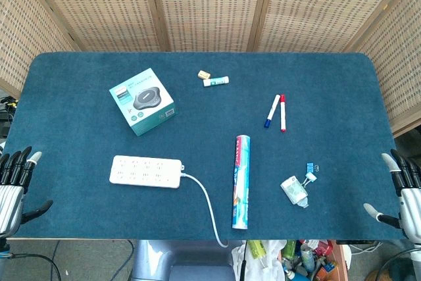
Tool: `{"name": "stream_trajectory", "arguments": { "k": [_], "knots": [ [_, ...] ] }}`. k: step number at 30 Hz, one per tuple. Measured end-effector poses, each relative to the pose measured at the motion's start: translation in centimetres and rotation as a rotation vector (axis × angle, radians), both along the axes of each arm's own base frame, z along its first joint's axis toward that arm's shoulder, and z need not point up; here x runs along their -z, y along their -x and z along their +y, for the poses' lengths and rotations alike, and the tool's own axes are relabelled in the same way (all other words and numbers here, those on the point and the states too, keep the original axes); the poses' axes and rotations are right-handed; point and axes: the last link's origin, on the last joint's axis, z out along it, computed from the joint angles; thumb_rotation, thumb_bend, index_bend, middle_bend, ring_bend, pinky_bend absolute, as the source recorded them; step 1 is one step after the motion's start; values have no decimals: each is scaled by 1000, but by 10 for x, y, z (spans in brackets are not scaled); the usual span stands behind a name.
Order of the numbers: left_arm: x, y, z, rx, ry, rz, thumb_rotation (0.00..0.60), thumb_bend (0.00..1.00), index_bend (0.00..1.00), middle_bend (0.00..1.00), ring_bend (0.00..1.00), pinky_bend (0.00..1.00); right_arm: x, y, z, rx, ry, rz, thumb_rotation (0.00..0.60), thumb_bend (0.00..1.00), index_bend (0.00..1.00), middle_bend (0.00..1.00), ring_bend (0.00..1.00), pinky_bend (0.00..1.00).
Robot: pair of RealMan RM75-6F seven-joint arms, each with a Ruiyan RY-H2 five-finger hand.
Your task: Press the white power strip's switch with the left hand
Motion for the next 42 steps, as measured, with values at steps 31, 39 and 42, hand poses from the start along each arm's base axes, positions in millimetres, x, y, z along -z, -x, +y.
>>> {"name": "stream_trajectory", "arguments": {
  "k": [31,39,42],
  "knots": [
    [143,-59,64,-23,486,-187,600,1000,196,1000,1000,1000,-8,7,-3,28,-29,-70,600,0,0,0,0,0],
    [179,-92,79,-38,545,-180,600,1000,195,1000,1000,1000,-9,10,-6,39,-38,-80,600,0,0,0,0,0],
    [186,-98,83,-35,566,-180,600,1000,195,1000,1000,1000,-9,11,-7,41,-40,-81,600,0,0,0,0,0]
  ]
}}
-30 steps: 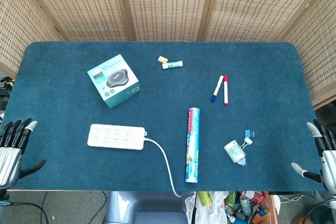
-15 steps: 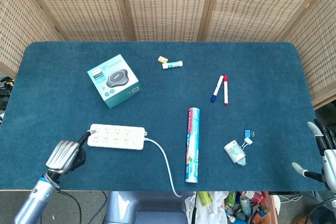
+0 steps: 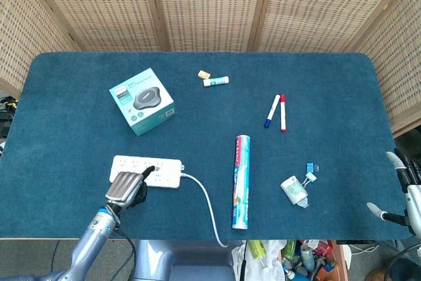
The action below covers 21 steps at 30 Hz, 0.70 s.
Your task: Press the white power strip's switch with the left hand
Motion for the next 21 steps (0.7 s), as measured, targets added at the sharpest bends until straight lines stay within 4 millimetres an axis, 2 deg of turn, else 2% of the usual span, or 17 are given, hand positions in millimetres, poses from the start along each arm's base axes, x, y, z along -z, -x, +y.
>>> {"name": "stream_trajectory", "arguments": {
  "k": [8,21],
  "knots": [
    [13,-8,6,1,53,15,600,1000,195,1000,1000,1000,0,1,0,4,0,-2,600,0,0,0,0,0],
    [24,-8,4,-16,88,46,600,1000,196,1000,1000,1000,-2,2,0,4,3,-17,600,0,0,0,0,0]
  ]
}}
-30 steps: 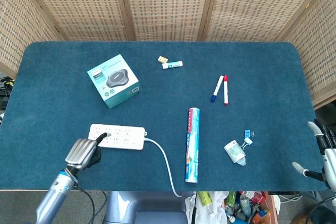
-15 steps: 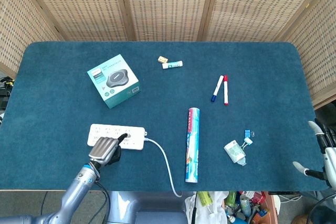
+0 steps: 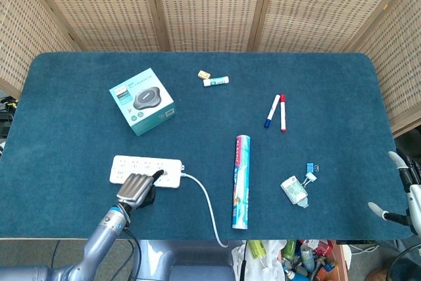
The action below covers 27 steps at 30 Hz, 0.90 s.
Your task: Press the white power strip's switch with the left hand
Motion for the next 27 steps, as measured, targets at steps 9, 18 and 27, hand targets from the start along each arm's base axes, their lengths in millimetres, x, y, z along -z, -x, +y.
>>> {"name": "stream_trajectory", "arguments": {
  "k": [9,18,27],
  "knots": [
    [4,1,1,-5,14,4,600,1000,208,1000,1000,1000,0,0,0,0,0,2,600,0,0,0,0,0],
    [5,2,2,-4,31,-3,600,1000,220,1000,1000,1000,1,-1,0,-1,-1,7,600,0,0,0,0,0],
    [-25,-1,11,28,-123,-56,600,925,217,1000,1000,1000,1,-1,0,-3,1,6,600,0,0,0,0,0]
  ]
}}
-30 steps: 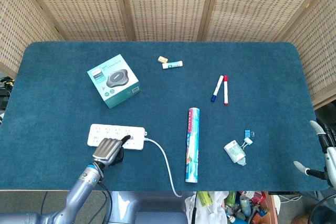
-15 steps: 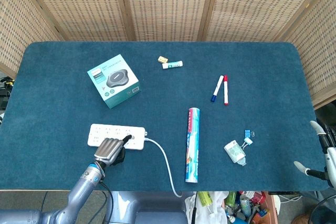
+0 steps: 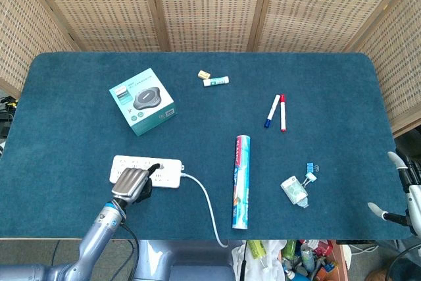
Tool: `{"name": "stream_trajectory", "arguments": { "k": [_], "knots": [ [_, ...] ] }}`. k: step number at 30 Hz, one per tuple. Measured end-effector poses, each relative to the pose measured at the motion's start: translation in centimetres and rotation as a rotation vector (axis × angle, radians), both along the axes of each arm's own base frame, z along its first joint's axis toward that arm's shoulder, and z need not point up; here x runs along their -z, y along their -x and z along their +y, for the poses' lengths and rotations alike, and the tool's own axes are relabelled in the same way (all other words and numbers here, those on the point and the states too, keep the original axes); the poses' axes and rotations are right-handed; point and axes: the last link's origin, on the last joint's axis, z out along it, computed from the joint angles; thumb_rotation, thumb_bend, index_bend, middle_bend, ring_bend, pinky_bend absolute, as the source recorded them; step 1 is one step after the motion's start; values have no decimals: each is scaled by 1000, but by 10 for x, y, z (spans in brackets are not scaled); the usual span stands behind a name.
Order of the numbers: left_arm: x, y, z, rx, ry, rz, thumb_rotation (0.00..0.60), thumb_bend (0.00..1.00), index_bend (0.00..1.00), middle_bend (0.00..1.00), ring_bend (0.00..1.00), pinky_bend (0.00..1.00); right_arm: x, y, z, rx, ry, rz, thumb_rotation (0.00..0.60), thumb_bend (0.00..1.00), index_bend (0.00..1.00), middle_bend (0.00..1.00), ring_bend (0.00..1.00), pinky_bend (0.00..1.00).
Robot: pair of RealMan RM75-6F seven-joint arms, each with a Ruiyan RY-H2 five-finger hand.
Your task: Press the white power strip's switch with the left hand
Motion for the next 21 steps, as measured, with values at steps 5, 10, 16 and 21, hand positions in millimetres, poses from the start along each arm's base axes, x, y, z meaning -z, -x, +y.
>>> {"name": "stream_trajectory", "arguments": {
  "k": [5,10,16,21],
  "knots": [
    [-43,9,3,49,-178,-6,532,34,222,1000,1000,1000,0,-1,1,-5,-1,0,600,0,0,0,0,0],
    [-93,33,-5,106,-383,-7,123,0,250,1000,1000,1000,2,-4,2,-13,-2,7,600,0,0,0,0,0],
    [-142,77,-28,144,-564,-31,76,0,54,556,531,521,4,-6,3,-18,-3,19,600,0,0,0,0,0],
    [-157,100,-45,139,-565,-65,328,0,0,0,0,0,7,-8,4,-23,-7,28,600,0,0,0,0,0]
  ]
}}
